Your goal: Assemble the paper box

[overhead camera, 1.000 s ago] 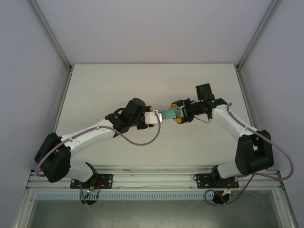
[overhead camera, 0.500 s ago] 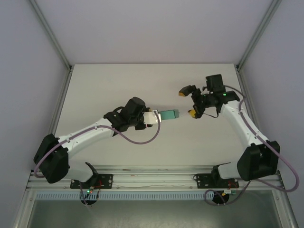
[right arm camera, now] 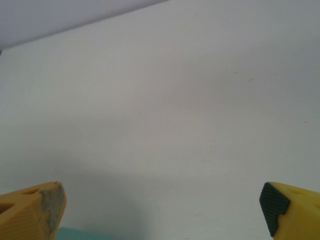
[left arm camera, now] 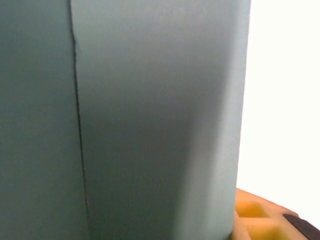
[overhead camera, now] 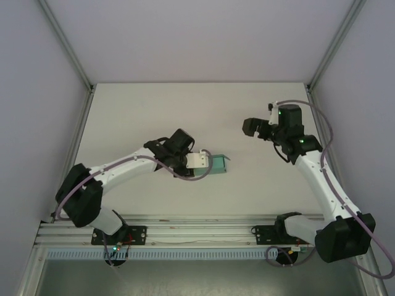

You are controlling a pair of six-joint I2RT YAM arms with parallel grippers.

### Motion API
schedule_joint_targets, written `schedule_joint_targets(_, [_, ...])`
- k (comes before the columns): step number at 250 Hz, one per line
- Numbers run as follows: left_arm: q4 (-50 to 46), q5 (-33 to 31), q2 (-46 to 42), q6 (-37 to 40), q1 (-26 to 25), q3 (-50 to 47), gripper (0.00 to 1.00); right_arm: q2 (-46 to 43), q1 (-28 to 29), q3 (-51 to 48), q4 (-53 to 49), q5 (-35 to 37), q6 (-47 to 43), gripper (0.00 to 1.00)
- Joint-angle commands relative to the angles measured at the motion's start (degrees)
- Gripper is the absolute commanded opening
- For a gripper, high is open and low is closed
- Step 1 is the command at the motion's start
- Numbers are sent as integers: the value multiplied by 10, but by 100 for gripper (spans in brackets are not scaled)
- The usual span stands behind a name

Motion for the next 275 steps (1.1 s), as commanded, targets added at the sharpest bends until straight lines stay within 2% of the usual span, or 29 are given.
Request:
schedule_joint_targets(1, [-50, 31, 34, -24, 12, 37, 40, -32, 2, -20, 29, -87, -103, 100])
schedule_joint_targets(26, [-61, 46, 62, -30, 20, 54, 41, -39, 14, -38, 13, -117, -144, 99])
schedule_joint_targets(54, [-76, 60, 89, -30, 25, 74, 41, -23, 43, -50, -11, -117, -178, 95])
schedule_joint_targets(104, [-109, 66, 124, -22, 26, 109, 41, 32, 104, -41, -65, -74, -247, 84])
schedule_joint_targets(148, [-140, 79, 143, -10, 27, 145, 41, 78, 132, -26, -62, -47, -276, 79])
schedule_joint_targets(171, [-149, 77, 153, -9, 27, 157, 41, 101, 137, -9, -63, -40, -285, 72])
schedule_joint_targets(189, [-161, 76, 161, -8, 27, 168, 41, 114, 140, -1, -57, -22, -286, 59])
schedule_joint_targets(223, [-179, 69, 170, -10, 27, 185, 42, 121, 142, 8, -51, -15, -300, 55])
schedule_joint_targets(253, [-190, 62, 177, -13, 27, 199, 42, 127, 141, 17, -52, -18, -301, 43])
schedule_joint_targets(275, [-196, 59, 179, -13, 27, 207, 42, 139, 142, 23, -59, -22, -303, 39])
